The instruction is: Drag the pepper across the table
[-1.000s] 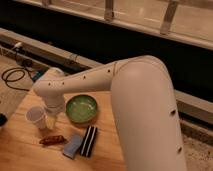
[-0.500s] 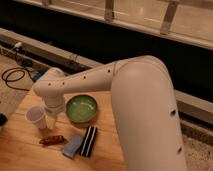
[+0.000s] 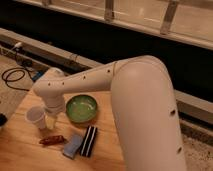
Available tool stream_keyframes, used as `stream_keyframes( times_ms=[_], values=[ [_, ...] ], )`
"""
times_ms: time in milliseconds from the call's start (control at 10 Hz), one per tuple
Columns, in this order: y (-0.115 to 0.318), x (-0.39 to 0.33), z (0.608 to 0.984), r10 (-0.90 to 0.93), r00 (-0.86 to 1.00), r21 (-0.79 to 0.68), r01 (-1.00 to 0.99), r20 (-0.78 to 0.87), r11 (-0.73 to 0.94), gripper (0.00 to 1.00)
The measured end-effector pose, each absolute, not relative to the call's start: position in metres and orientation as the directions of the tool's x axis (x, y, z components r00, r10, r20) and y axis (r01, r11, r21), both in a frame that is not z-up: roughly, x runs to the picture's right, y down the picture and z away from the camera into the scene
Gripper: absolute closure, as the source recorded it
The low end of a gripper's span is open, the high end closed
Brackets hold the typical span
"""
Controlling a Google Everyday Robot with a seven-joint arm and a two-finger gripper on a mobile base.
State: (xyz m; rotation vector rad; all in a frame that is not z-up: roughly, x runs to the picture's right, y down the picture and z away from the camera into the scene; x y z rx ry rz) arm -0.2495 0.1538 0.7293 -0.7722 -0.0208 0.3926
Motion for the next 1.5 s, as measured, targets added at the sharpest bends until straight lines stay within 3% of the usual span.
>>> stream_keyframes(
  times_ms=[800, 1500],
  values=[
    [0.170, -0.244, 0.727, 0.351, 0.931, -0.705, -0.317, -0.103, 0.635, 0.35],
    [0.224, -0.263, 0.722, 0.335, 0.942, -0.788, -0.202, 0.006, 0.582, 0.35]
  ],
)
